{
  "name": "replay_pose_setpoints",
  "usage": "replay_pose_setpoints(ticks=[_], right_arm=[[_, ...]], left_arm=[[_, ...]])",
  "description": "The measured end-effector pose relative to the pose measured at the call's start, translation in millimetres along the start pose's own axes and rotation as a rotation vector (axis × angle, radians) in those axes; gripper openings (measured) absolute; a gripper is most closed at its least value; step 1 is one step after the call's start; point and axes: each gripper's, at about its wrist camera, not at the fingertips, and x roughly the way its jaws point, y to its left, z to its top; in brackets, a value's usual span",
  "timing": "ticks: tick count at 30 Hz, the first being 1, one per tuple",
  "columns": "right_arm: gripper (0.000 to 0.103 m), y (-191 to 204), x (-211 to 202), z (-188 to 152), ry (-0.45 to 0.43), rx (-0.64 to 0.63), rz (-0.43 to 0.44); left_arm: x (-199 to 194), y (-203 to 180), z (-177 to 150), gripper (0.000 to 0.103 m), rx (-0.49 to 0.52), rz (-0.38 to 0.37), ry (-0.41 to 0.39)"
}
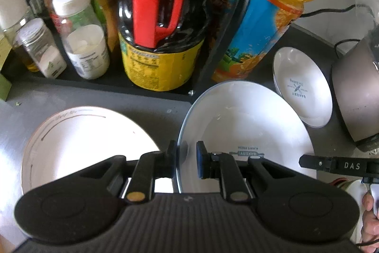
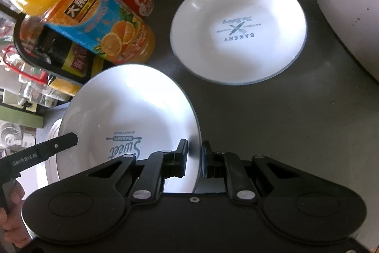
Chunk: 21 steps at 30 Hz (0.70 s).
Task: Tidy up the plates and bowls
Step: 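Lift the 'Sweet' plate with both grippers onto the gold-rimmed oval plate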
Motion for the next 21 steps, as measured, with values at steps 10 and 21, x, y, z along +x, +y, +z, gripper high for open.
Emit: replay_pose_setpoints(ticks=[10, 21], right_arm=[[0.013, 13.7, -6.1, -9.1, -0.001, -0.064, 0.017], [0.013, 37.4, -13.7, -13.2, -0.01, -0.119, 0.067]], left_arm=[[-15.9, 11.7, -21.4, 0.015, -0.052, 0.036, -0.005], [-39.9, 33.0, -34.9, 0.015, -0.124, 0.069, -0.045]])
